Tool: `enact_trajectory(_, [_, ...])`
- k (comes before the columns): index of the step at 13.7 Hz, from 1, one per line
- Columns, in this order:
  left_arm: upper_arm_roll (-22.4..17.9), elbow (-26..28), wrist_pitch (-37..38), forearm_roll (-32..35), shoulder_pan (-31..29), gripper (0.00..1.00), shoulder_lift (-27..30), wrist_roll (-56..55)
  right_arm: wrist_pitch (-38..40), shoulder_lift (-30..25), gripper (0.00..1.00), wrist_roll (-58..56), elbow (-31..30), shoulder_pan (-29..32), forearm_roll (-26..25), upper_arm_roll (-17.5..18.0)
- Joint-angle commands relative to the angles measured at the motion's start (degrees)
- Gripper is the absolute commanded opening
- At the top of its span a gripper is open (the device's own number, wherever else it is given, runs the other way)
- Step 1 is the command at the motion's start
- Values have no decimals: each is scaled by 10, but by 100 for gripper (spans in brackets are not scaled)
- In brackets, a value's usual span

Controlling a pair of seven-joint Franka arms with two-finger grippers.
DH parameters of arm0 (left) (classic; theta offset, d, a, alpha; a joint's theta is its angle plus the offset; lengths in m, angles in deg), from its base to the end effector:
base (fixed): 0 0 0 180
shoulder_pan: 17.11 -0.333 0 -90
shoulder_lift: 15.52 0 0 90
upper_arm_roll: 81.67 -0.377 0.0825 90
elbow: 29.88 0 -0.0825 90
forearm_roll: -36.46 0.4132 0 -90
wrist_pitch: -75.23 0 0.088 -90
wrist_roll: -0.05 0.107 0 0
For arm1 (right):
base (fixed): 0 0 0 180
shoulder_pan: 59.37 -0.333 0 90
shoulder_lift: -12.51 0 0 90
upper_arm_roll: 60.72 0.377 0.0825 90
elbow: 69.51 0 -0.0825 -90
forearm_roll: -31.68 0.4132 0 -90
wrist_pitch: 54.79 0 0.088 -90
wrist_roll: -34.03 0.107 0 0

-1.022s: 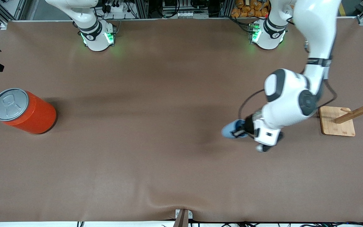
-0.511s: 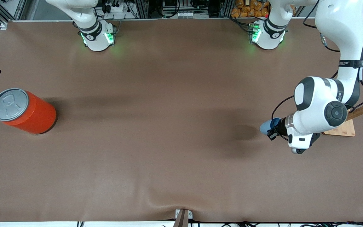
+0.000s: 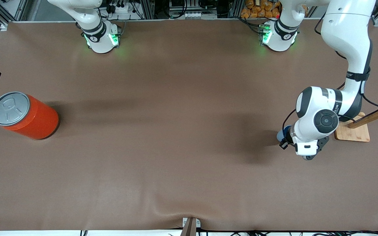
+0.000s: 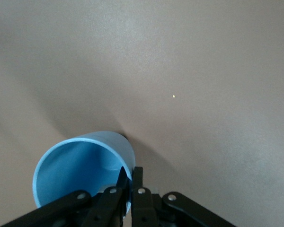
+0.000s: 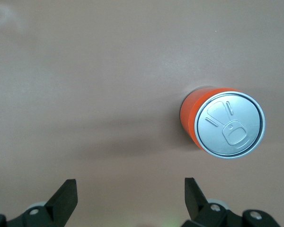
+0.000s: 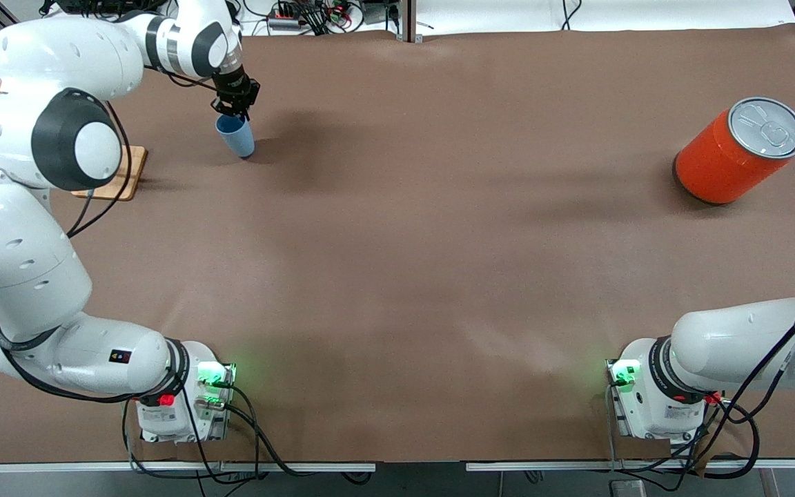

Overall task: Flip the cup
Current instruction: 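Lower the upright blue cup onto the table beside the wooden stand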

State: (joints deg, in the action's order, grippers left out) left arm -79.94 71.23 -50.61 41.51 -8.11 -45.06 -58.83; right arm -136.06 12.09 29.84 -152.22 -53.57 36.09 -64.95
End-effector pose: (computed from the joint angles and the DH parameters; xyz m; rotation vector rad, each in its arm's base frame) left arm 0.6924 -0.1257 0.2999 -2.8147 -1.1720 0.0573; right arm 0.5571 -0.0895 0.7396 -3.0601 0.1392 0.0125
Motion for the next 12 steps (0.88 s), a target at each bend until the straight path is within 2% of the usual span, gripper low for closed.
enact_trajectory(1, [2, 4, -3, 15, -2, 0, 11, -19, 5, 6, 100, 1, 13, 8, 14, 4])
enact_trajectory(2, [1, 4, -2, 15, -4, 22, 10, -18, 8, 6, 100, 1, 13, 10, 15, 4])
enact_trajectory(3, [2, 1, 1, 14, -8, 53, 10, -18, 14, 6, 100, 1, 12, 10, 15, 4])
enact_trajectory(4, [2, 2, 2, 10, -13, 100, 12, -19, 19, 6, 100, -2, 11, 7, 14, 4])
enact_trajectory(10, [3, -15, 37, 6, -17, 100, 54, -16, 41, 5, 100, 2, 7, -58, -1, 8])
enact_trajectory(12, [6, -26, 51, 4, -30, 100, 77, -12, 46, 2, 100, 41, 7, -69, -15, 8])
